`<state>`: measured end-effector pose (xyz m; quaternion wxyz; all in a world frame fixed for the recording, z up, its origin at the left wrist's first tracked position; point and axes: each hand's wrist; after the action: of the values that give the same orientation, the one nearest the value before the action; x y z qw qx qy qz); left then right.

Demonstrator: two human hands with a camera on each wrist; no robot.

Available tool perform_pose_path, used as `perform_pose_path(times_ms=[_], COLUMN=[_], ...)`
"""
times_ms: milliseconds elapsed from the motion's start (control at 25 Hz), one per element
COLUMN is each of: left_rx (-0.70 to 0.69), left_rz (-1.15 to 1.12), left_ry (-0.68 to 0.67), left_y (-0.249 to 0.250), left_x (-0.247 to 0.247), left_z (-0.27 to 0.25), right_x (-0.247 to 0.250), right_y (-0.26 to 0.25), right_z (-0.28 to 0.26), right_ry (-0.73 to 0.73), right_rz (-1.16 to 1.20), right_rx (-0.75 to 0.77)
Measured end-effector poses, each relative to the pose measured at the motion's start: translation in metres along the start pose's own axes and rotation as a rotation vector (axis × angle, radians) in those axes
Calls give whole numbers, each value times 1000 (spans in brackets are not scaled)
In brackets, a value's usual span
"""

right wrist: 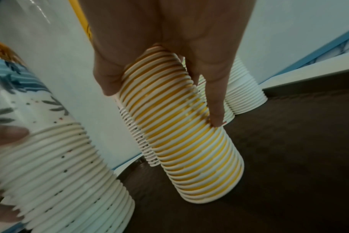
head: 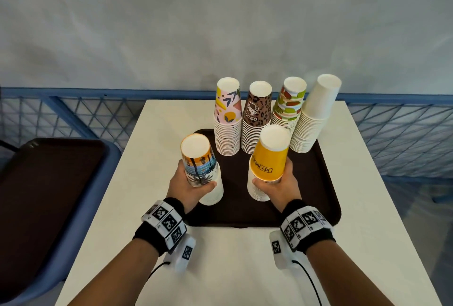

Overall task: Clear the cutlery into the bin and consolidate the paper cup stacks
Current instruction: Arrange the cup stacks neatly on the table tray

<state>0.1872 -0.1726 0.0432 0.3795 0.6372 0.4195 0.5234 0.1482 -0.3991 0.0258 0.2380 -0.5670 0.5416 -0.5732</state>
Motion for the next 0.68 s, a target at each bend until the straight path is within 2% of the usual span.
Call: perform_pose_path(times_ms=[160,360,520,680], left_rx=[-3,-4,-64,-86], left_rz=[-3,14,-89,-134], left_ry=[-12,-91,-308,-415], left_y=[0,-1,-5,-11], left_x=[2,7,9,-13], left_z=[1,-2,-15,-32], right_x=[-34,-67,-58,-42], right_y=[-14,-22,-16,-20], right_z=[18,22,-6,-41], right_ry=[-110,-235,-251,-354], right_rz=[8,-121,-87,-41], right_rx=[59,135,90,216])
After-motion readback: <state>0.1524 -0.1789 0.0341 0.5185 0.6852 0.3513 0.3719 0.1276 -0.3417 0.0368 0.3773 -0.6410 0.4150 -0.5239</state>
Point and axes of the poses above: each hand's wrist, its own z-axis towards the middle knuckle, its own x-axis out of the back of the hand, y = z × x, and after that the axes turned 6 degrees about -z, right-handed
